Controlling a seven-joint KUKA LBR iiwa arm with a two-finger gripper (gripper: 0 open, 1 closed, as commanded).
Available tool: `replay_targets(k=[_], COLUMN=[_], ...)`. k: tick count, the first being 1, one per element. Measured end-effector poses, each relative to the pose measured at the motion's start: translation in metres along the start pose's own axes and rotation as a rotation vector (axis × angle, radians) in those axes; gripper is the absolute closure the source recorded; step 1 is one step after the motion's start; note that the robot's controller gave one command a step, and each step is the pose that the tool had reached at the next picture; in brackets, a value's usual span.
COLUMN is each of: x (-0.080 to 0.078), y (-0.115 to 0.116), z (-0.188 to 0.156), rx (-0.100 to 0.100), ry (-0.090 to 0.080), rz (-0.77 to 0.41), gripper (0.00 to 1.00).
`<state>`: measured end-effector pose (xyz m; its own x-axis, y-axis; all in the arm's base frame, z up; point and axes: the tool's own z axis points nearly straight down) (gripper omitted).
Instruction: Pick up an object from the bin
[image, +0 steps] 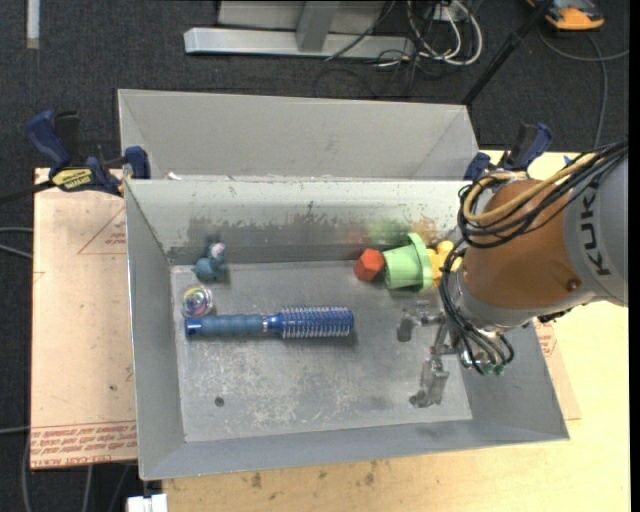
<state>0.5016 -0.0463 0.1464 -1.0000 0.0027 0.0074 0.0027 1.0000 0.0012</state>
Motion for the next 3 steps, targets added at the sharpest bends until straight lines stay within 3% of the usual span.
replay_targets(k=[1, 2, 3], x=[-0.056, -0.103, -0.097], y=[0.09, 0.096, 0.095], z=[0.079, 0.044, 0.032], rx=[0.0, 0.001, 0.002], ry=[-0.009, -0.017, -0.011], rz=[-0.131, -0.174, -0.282], gripper=[0.0, 0.0, 0.0])
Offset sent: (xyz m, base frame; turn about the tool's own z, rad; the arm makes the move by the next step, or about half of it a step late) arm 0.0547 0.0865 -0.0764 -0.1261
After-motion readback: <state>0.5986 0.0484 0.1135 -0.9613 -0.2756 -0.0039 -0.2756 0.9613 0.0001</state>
